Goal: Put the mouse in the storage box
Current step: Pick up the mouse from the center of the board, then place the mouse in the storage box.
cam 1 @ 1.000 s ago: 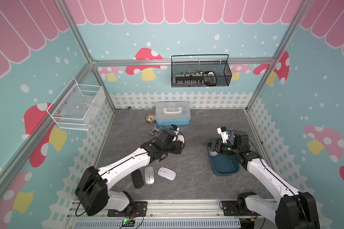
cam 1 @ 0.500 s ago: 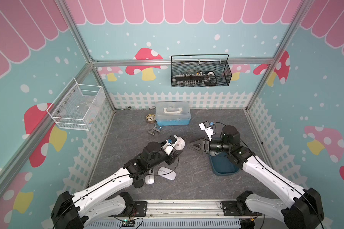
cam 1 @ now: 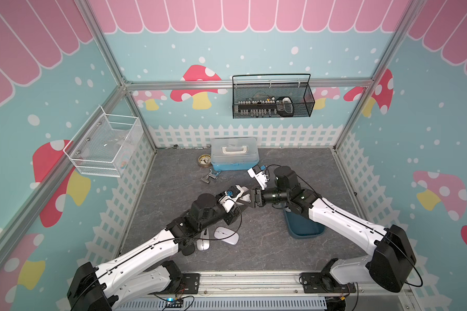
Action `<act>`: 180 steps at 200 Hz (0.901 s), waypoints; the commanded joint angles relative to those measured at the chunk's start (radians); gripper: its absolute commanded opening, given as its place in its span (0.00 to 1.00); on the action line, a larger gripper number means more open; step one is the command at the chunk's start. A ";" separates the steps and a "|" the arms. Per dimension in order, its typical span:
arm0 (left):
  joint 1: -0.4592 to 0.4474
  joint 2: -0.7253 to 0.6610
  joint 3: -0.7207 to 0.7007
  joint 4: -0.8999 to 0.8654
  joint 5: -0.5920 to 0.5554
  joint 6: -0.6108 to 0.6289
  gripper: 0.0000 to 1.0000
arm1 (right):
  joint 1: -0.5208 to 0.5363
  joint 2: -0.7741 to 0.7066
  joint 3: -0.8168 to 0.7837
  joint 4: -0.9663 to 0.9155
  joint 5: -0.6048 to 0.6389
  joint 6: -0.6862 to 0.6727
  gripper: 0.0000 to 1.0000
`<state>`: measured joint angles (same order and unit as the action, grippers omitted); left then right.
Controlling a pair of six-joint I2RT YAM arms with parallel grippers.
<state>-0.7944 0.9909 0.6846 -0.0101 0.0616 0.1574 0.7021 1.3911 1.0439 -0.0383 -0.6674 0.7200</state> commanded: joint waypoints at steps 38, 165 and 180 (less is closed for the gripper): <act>-0.002 0.002 -0.024 0.009 0.007 0.003 0.36 | 0.026 0.035 0.051 -0.060 0.060 -0.025 0.32; -0.003 -0.254 -0.073 -0.289 -0.151 -0.439 0.99 | -0.141 0.037 -0.064 -0.083 0.170 -0.141 0.28; -0.007 -0.288 -0.078 -0.304 -0.155 -0.471 0.99 | -0.189 0.012 -0.086 -0.083 0.172 -0.142 0.28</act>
<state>-0.7944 0.7517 0.6357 -0.2279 -0.0490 -0.1883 0.5705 1.4349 0.9905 -0.1249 -0.5037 0.5980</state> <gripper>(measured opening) 0.990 0.340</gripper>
